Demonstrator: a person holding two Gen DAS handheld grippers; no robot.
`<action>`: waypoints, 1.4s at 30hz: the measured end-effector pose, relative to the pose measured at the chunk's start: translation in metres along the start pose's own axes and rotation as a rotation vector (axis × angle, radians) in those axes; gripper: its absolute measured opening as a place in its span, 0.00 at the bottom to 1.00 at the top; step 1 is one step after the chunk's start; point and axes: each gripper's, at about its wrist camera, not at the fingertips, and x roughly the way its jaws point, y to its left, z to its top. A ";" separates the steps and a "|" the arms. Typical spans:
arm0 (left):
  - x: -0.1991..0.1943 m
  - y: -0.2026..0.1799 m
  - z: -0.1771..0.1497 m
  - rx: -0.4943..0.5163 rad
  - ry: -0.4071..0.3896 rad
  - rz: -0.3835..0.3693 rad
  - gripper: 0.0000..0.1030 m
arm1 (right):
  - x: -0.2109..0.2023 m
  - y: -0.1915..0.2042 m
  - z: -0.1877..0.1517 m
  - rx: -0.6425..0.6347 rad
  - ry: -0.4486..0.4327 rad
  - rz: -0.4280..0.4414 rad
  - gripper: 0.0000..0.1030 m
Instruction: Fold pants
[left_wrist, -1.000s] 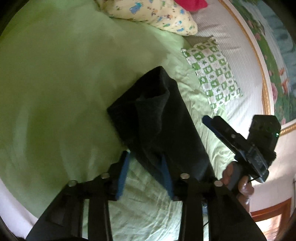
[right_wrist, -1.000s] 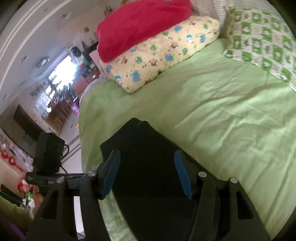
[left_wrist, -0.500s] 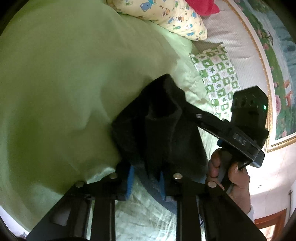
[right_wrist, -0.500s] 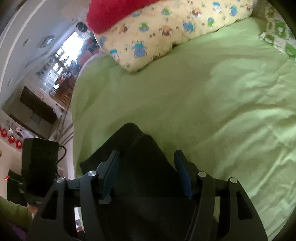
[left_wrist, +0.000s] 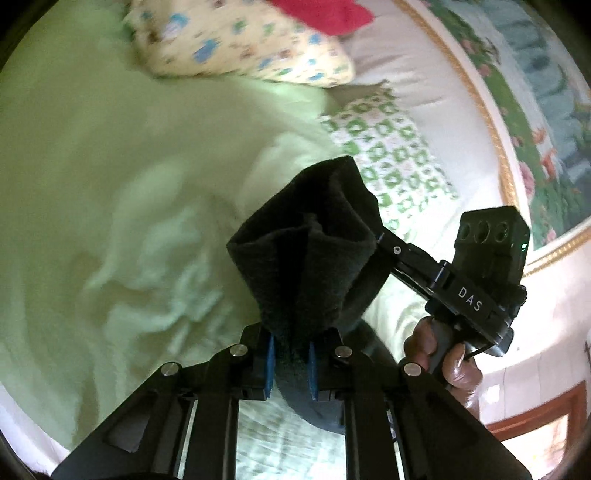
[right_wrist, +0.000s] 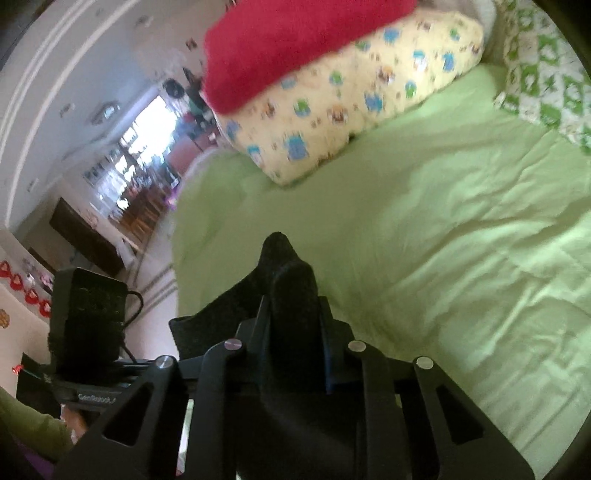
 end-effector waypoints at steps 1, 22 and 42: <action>-0.004 -0.008 -0.001 0.019 -0.002 -0.013 0.12 | -0.009 0.001 -0.002 0.008 -0.022 0.011 0.22; 0.009 -0.175 -0.088 0.383 0.120 -0.138 0.12 | -0.201 -0.036 -0.100 0.152 -0.373 -0.001 0.21; 0.097 -0.238 -0.167 0.532 0.284 -0.110 0.13 | -0.267 -0.094 -0.210 0.338 -0.513 -0.059 0.21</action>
